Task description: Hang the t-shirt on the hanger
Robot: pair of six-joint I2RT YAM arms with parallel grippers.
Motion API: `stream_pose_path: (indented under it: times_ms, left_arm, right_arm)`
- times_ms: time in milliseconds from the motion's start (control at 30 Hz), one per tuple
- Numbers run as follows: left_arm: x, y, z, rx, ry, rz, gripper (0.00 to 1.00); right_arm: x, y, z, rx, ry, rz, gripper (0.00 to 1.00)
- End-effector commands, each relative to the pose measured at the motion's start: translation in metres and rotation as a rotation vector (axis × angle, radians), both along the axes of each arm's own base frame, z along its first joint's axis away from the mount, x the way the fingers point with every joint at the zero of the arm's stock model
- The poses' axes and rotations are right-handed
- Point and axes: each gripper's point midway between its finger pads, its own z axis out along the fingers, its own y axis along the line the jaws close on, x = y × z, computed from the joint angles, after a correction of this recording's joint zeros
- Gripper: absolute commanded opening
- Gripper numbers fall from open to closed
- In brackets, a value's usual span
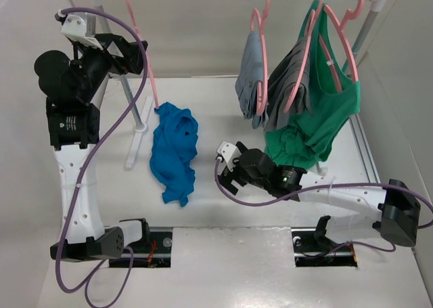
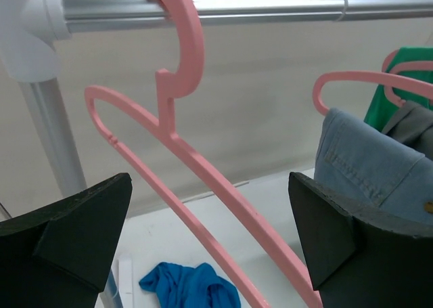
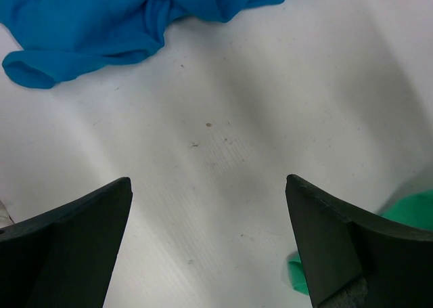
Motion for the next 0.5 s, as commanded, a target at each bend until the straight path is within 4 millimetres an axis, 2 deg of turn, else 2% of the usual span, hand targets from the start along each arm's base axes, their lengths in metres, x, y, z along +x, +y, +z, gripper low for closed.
stream_pose_path:
  times_ms: [0,100,133,300,433,467]
  left_arm:
    - [-0.014,-0.015,0.012,0.056,-0.054,-0.061,1.0]
    - [-0.004,-0.018,-0.011,0.085,0.023,-0.076,1.0]
    - [-0.005,-0.017,-0.01,0.105,0.018,-0.072,1.0]
    - [0.011,-0.008,-0.033,0.199,0.081,0.016,1.0]
    - [0.017,0.009,-0.038,0.247,0.089,0.11,1.0]
    - [0.013,0.009,-0.034,0.246,0.08,0.111,0.97]
  right_arm:
    - [0.0,0.013,0.024,0.067,-0.017,0.013,1.0]
    - [-0.001,0.015,0.02,0.06,-0.008,0.021,1.0]
    - [-0.001,0.015,0.017,0.052,-0.003,0.021,1.0]
    - [0.0,0.016,0.016,0.045,0.0,0.021,1.0]
    - [0.0,0.016,0.011,0.028,0.009,0.021,1.0]
    - [0.0,0.016,0.011,0.028,0.009,0.021,1.0]
